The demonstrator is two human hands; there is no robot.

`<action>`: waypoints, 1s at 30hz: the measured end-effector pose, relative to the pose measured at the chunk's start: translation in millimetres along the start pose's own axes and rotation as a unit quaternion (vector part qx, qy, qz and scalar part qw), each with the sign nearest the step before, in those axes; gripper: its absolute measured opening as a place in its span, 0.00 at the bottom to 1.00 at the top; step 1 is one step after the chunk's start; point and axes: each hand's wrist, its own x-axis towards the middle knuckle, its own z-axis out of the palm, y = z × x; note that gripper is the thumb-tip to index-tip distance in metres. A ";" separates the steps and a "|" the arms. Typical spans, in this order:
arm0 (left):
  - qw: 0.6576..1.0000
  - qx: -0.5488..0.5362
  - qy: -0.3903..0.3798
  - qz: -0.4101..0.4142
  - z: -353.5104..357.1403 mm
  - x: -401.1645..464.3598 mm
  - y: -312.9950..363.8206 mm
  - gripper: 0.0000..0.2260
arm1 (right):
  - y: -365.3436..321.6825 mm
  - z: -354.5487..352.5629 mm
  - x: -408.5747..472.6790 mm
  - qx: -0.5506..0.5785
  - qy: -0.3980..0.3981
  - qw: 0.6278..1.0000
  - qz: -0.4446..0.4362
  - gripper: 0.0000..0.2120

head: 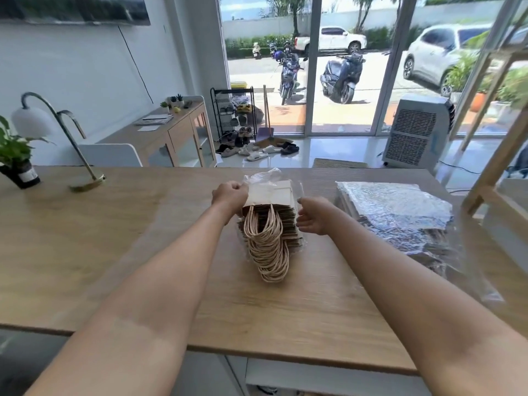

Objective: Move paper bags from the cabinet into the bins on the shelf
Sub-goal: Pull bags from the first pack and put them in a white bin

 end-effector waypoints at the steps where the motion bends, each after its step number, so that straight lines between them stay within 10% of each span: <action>1: 0.999 -0.042 -0.023 -0.021 0.1 1.0 -0.8 0.12 | -1.3 1.3 -2.4 0.002 -0.001 1.000 0.007 0.16; 19: 0.985 -0.122 -0.080 -0.087 1.6 13.9 -3.9 0.11 | -41.7 18.6 -7.6 -0.024 0.041 0.999 0.018 0.09; 30: 0.982 -0.131 -0.099 -0.094 2.0 26.4 -11.4 0.12 | -34.2 29.9 -0.2 0.001 -0.007 0.996 0.085 0.43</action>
